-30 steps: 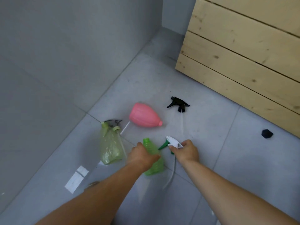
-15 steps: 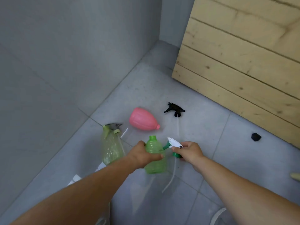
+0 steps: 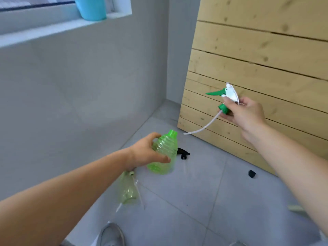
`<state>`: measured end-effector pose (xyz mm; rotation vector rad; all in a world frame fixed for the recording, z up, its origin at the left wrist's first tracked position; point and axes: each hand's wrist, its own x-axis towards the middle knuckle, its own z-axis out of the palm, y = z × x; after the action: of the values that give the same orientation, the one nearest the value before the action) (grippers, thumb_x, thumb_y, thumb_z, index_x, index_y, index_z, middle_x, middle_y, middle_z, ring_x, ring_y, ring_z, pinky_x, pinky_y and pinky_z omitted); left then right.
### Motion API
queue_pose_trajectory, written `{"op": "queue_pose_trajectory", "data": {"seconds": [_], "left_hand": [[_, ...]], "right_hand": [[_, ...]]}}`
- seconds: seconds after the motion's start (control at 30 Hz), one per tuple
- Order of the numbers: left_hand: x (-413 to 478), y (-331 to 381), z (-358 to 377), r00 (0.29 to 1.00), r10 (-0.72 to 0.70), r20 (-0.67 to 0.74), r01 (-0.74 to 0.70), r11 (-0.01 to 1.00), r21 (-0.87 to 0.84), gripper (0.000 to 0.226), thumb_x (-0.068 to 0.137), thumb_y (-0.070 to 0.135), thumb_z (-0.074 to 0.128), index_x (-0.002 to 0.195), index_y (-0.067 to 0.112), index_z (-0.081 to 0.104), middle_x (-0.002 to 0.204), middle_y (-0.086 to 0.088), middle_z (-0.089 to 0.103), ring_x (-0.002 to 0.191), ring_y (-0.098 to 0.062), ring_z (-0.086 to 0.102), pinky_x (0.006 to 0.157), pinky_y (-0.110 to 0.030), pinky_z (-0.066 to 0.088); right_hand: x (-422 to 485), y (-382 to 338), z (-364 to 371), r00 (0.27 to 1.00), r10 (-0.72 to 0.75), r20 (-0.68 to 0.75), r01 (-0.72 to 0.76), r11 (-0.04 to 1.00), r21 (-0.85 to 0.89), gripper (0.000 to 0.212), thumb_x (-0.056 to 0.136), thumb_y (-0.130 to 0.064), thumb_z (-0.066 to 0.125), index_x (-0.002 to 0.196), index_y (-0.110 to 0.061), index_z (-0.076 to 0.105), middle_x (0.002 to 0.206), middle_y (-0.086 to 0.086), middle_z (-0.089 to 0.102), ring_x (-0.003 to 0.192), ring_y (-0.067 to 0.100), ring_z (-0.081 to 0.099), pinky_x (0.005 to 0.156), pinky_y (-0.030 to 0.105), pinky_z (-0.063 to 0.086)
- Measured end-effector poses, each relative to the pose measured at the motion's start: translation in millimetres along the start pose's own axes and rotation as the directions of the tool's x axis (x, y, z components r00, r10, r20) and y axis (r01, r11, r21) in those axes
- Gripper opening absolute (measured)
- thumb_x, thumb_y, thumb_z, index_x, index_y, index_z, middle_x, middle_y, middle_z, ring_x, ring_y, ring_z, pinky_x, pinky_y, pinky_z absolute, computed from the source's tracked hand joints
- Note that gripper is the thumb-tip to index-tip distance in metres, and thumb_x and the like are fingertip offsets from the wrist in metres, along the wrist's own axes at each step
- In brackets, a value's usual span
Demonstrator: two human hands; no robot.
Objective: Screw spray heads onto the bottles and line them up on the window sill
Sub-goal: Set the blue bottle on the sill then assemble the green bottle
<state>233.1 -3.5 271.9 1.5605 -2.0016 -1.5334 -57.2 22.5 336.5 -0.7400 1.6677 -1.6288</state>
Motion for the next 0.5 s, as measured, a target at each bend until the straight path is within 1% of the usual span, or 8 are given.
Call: {"op": "queue_pose_trajectory", "data": {"seconds": [0.03,0.07,0.1,0.17,0.23,0.37,0.43,0.5], "left_hand": [[-9,6,-3,1.0,0.022,-0.008,-0.022,1.0,-0.005,0.087,0.068,0.024,0.093,0.141,0.031,0.046,0.123,-0.003,0.067,0.102,-0.025,0.075,0.086,-0.043,0.064],[-16,10,-5,0.999,0.037,-0.003,-0.038,0.999,-0.004,0.089,0.067,0.024,0.093,0.142,0.031,0.046,0.122,-0.004,0.068,0.105,-0.027,0.075,0.092,-0.048,0.062],[-23,15,-7,0.998,0.057,0.007,-0.057,0.998,0.001,0.089,0.066,0.024,0.092,0.141,0.031,0.046,0.122,-0.004,0.068,0.105,-0.028,0.075,0.094,-0.049,0.061],[-33,18,-7,0.996,0.082,0.015,-0.083,0.996,0.015,0.086,0.065,0.025,0.091,0.139,0.032,0.048,0.119,-0.004,0.07,0.104,-0.028,0.075,0.092,-0.049,0.061],[-39,19,-5,0.995,0.101,0.018,-0.102,0.994,0.05,0.082,0.067,0.022,0.092,0.137,0.031,0.05,0.118,-0.005,0.071,0.104,-0.03,0.074,0.088,-0.047,0.063],[-47,23,2,0.991,0.132,0.029,-0.133,0.988,0.073,0.081,0.07,0.021,0.092,0.138,0.033,0.05,0.121,-0.001,0.067,0.102,-0.026,0.074,0.07,-0.031,0.062],[-47,25,6,0.989,0.143,0.038,-0.145,0.988,0.059,0.079,0.071,0.02,0.091,0.137,0.032,0.05,0.12,0.0,0.068,0.096,-0.022,0.074,0.07,-0.028,0.061],[-46,28,10,0.986,0.154,0.06,-0.155,0.988,0.014,0.076,0.072,0.019,0.091,0.136,0.031,0.051,0.119,-0.003,0.071,0.091,-0.019,0.074,0.077,-0.034,0.064]], "right_hand": [[-7,-13,-4,1.0,-0.026,-0.004,0.026,0.998,0.051,0.025,0.082,-0.023,0.078,0.098,-0.009,0.065,0.097,0.013,0.068,0.085,0.024,0.074,0.073,0.032,0.062],[-15,-23,-6,0.999,-0.046,-0.003,0.046,0.995,0.089,0.026,0.082,-0.024,0.078,0.099,-0.009,0.066,0.097,0.013,0.069,0.087,0.025,0.074,0.076,0.033,0.061],[-22,-30,-8,0.998,-0.063,0.002,0.062,0.991,0.122,0.024,0.082,-0.023,0.077,0.099,-0.01,0.066,0.096,0.012,0.07,0.088,0.026,0.074,0.078,0.034,0.061],[-34,-38,-9,0.996,-0.082,0.023,0.078,0.984,0.159,0.02,0.085,-0.021,0.075,0.099,-0.012,0.065,0.096,0.011,0.071,0.087,0.027,0.075,0.081,0.035,0.061],[-43,-40,-7,0.994,-0.094,0.05,0.086,0.986,0.141,0.02,0.086,-0.02,0.073,0.102,-0.011,0.065,0.098,0.013,0.072,0.088,0.028,0.075,0.079,0.034,0.06],[-57,-39,-3,0.988,-0.099,0.116,0.088,0.991,0.096,0.018,0.087,-0.017,0.072,0.102,-0.009,0.065,0.1,0.016,0.072,0.084,0.025,0.075,0.077,0.032,0.061],[-62,-34,1,0.985,-0.077,0.153,0.067,0.995,0.072,0.016,0.088,-0.015,0.071,0.101,-0.008,0.065,0.101,0.019,0.072,0.085,0.027,0.075,0.077,0.034,0.062],[-67,-26,7,0.977,-0.03,0.212,0.02,0.999,0.051,0.019,0.088,-0.013,0.07,0.103,-0.004,0.064,0.102,0.022,0.071,0.084,0.028,0.074,0.078,0.037,0.063]]}}
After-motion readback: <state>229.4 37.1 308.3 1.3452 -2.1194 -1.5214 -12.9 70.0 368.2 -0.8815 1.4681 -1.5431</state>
